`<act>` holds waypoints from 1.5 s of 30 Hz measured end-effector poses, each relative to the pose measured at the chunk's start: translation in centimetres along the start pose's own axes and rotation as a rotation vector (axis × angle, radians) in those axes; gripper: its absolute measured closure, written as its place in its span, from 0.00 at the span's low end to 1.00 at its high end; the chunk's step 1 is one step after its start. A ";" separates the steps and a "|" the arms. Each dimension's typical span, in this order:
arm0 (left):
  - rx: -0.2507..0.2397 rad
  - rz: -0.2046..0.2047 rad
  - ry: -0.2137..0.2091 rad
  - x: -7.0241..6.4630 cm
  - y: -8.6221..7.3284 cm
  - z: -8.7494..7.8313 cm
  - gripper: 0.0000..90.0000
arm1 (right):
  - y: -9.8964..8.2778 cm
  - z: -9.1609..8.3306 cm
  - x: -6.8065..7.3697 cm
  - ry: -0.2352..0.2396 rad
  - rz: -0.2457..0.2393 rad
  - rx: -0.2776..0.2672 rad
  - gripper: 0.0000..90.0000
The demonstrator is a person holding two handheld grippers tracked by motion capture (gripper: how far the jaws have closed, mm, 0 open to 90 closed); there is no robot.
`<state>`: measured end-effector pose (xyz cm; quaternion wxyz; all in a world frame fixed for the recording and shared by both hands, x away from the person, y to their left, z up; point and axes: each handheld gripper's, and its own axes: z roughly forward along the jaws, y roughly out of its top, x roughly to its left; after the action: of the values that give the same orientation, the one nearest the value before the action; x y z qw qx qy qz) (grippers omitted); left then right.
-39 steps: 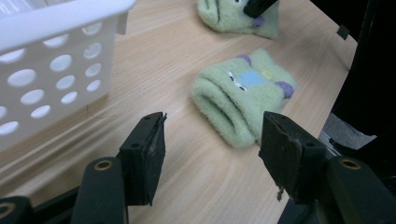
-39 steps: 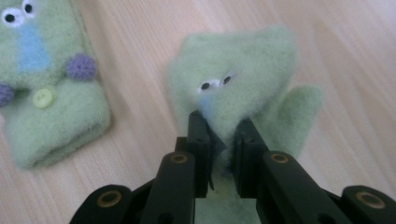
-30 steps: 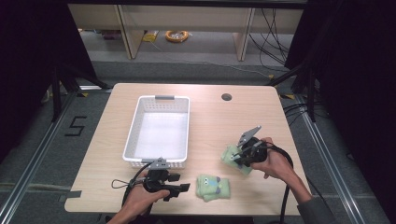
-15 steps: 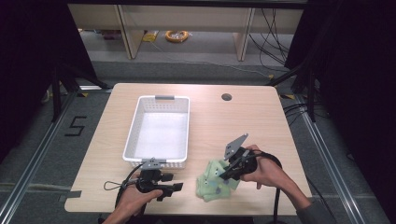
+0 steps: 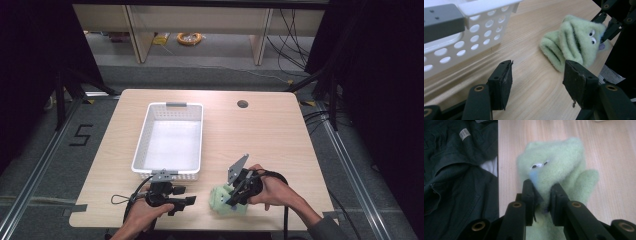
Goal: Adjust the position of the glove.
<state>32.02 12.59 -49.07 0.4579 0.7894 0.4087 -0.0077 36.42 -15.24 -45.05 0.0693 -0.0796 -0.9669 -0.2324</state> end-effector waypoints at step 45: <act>0.058 0.032 -0.118 -3.5 2.4 4.3 0.51 | -7.0 -1.1 2.0 -0.247 0.503 -0.206 0.65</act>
<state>32.77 6.61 -48.51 0.4579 0.8071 0.3680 -0.0586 33.29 -21.67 -46.80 -0.0021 -0.3509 -0.8893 -0.2933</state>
